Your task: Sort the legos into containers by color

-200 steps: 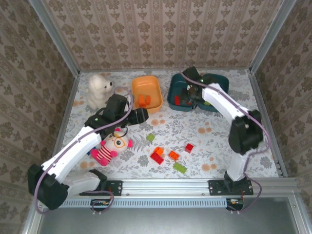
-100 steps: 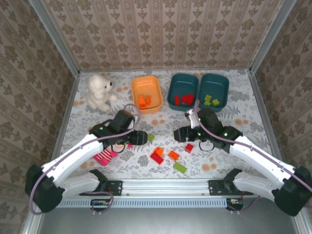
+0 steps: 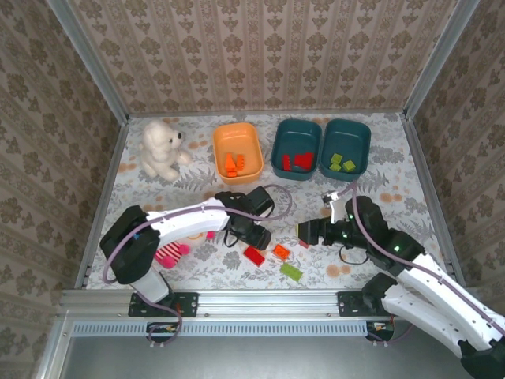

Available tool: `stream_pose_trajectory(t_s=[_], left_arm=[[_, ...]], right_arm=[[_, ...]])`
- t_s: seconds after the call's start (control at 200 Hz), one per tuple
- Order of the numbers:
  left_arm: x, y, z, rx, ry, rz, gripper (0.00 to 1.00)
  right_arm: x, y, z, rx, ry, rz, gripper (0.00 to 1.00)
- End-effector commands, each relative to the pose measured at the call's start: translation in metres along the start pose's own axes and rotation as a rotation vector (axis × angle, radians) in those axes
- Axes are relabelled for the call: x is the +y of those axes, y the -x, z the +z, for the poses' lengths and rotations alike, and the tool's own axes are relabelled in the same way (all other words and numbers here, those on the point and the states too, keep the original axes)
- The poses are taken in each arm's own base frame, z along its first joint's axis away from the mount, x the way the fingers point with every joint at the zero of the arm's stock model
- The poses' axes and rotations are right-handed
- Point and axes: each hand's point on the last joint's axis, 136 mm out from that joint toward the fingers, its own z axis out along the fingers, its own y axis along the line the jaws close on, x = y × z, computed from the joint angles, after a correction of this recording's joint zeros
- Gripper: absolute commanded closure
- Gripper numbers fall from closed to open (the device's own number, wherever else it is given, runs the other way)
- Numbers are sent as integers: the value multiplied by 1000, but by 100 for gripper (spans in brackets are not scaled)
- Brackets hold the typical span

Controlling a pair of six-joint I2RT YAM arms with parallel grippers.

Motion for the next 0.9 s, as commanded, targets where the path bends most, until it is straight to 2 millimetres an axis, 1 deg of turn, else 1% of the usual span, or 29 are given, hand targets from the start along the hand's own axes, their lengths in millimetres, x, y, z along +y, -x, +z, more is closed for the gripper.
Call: stream_pose_trajectory(t_s=[0.0, 0.105, 0.22, 0.23, 0.265, 0.45, 0.57, 0.675, 0.755, 0.84, 0.895], left_arm=[[2, -2, 5, 41, 51, 51, 36], [3, -5, 17, 82, 70, 49, 36], [2, -5, 25, 103, 71, 51, 38], [2, -6, 26, 107, 71, 51, 38], [1, -6, 29, 114, 69, 53, 39], [0, -7, 39, 142, 86, 61, 41], [2, -9, 44, 154, 99, 58, 49], [5, -6, 42, 135, 112, 54, 57], [5, -1, 37, 109, 120, 55, 60], [6, 8, 26, 78, 131, 55, 61], [6, 18, 14, 48, 138, 50, 61]], right_arm=[[7, -11, -10, 12, 51, 42, 24], [7, -12, -20, -12, 52, 46, 19], [8, -9, -26, -34, 51, 44, 18], [6, -13, -26, -21, 41, 49, 18], [4, -15, -25, -12, 35, 56, 18], [2, -16, -23, -3, 23, 63, 17], [0, -17, -20, 11, 15, 65, 18], [-1, -17, -17, 22, 8, 65, 18], [-2, -17, -15, 27, 2, 65, 18], [-1, -14, -15, 22, 1, 58, 18], [1, -8, -17, 5, -5, 50, 18]])
